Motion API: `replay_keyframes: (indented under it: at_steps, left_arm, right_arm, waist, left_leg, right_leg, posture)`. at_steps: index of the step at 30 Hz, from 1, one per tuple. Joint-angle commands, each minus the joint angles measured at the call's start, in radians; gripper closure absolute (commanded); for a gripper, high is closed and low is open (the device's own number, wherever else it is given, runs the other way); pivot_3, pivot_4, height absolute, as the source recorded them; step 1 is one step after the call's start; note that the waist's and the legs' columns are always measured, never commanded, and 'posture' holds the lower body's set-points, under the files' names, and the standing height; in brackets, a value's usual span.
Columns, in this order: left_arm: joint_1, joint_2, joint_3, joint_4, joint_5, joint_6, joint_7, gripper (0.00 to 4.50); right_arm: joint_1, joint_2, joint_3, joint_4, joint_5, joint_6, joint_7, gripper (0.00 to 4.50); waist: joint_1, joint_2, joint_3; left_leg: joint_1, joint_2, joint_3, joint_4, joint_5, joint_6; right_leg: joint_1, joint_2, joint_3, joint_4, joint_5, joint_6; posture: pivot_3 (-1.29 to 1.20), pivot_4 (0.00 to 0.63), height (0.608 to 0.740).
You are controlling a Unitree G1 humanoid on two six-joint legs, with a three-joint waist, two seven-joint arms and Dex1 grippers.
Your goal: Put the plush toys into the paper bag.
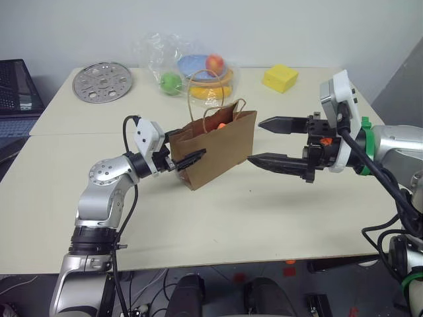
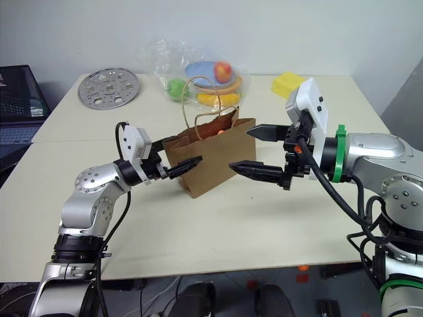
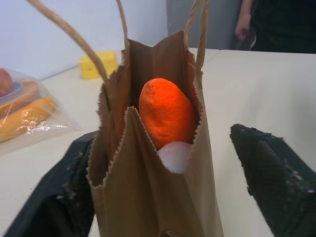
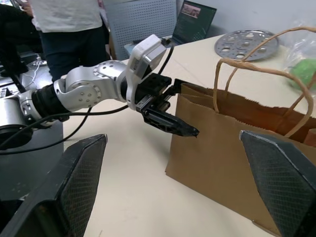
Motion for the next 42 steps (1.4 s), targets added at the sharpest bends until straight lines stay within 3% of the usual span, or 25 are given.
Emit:
replay_keyframes:
  at_steps: [1,10,15,19,23,25,33,38,42]
  left_arm:
    - [-0.003,0.015,0.007,-0.025,-0.017,0.016,-0.008,1.81]
    - [-0.010,0.012,0.002,-0.017,-0.025,0.054,-0.011,4.48]
    - [-0.075,-0.005,-0.006,0.009,-0.047,0.057,-0.043,4.48]
    - [-0.174,0.003,-0.025,0.026,-0.130,0.181,-0.147,4.48]
    - [-0.393,-0.038,-0.106,0.311,-0.078,0.048,-0.386,4.48]
    - [-0.448,-0.055,-0.119,0.418,-0.057,-0.006,-0.448,4.48]
    - [-0.578,-0.158,-0.169,0.821,0.070,-0.279,-0.625,4.48]
    - [-0.600,-0.164,-0.141,0.886,0.086,-0.316,-0.629,3.25]
    - [-0.611,-0.091,-0.109,0.830,0.076,-0.250,-0.636,2.06]
  right_arm:
    - [0.006,-0.021,-0.018,-0.028,0.015,-0.028,-0.017,0.00]
    - [0.038,-0.042,-0.018,-0.035,0.021,-0.053,-0.054,0.00]
    - [0.059,-0.085,-0.046,-0.031,0.031,-0.053,-0.059,0.00]
    - [0.068,-0.192,-0.104,0.018,0.055,-0.043,0.001,0.00]
    - [0.056,-0.375,-0.262,0.134,0.186,0.080,0.057,0.00]
    - [0.071,-0.415,-0.287,0.140,0.222,0.099,0.056,0.00]
    - [0.223,-0.415,-0.409,0.069,0.348,0.117,-0.098,0.00]
    - [0.293,-0.405,-0.413,0.046,0.349,0.074,-0.129,0.00]
    - [0.329,-0.424,-0.408,0.065,0.316,0.038,-0.092,0.00]
  waist:
    - [0.001,0.000,0.000]
    - [0.002,0.000,0.000]
    - [0.003,0.000,0.000]
    - [0.010,-0.001,0.001]
    - [0.022,-0.001,0.002]
    - [0.022,-0.001,0.002]
    - [0.001,-0.002,0.002]
    - [0.004,-0.002,0.002]
    - [0.001,-0.002,0.003]
  left_leg:
    - [0.000,0.000,0.000,0.000,0.000,0.000]
    - [0.000,0.000,0.000,0.000,0.000,0.000]
    - [0.000,0.000,0.000,0.000,0.000,0.000]
    - [-0.001,-0.001,-0.001,0.000,0.000,0.000]
    - [-0.001,-0.002,0.000,0.000,0.000,0.001]
    - [-0.001,-0.001,0.001,0.000,0.000,0.001]
    - [-0.001,0.000,0.005,-0.001,0.000,0.001]
    - [-0.001,0.000,0.004,0.000,0.000,0.001]
    - [-0.002,0.000,0.004,0.000,0.000,0.001]
  right_leg:
    - [0.000,0.000,0.000,0.000,0.000,0.000]
    - [0.000,0.000,0.000,0.000,0.000,0.000]
    - [0.000,0.000,0.000,0.000,0.000,0.000]
    - [0.001,0.001,-0.001,-0.001,0.000,0.000]
    - [0.000,0.005,-0.001,-0.002,0.000,0.001]
    - [0.000,0.006,0.000,-0.003,0.000,0.001]
    - [-0.002,0.007,0.001,-0.003,0.000,0.001]
    - [-0.002,0.007,0.001,-0.002,0.000,0.001]
    - [-0.002,0.007,0.001,-0.002,0.001,0.002]
  posture:
    - [0.00,0.150,0.740]
    - [0.00,0.150,0.740]
    - [0.00,0.150,0.740]
    - [0.00,0.150,0.740]
    - [0.00,0.150,0.740]
    - [0.00,0.150,0.740]
    - [0.00,0.150,0.740]
    - [0.00,0.150,0.740]
    - [0.00,0.150,0.740]
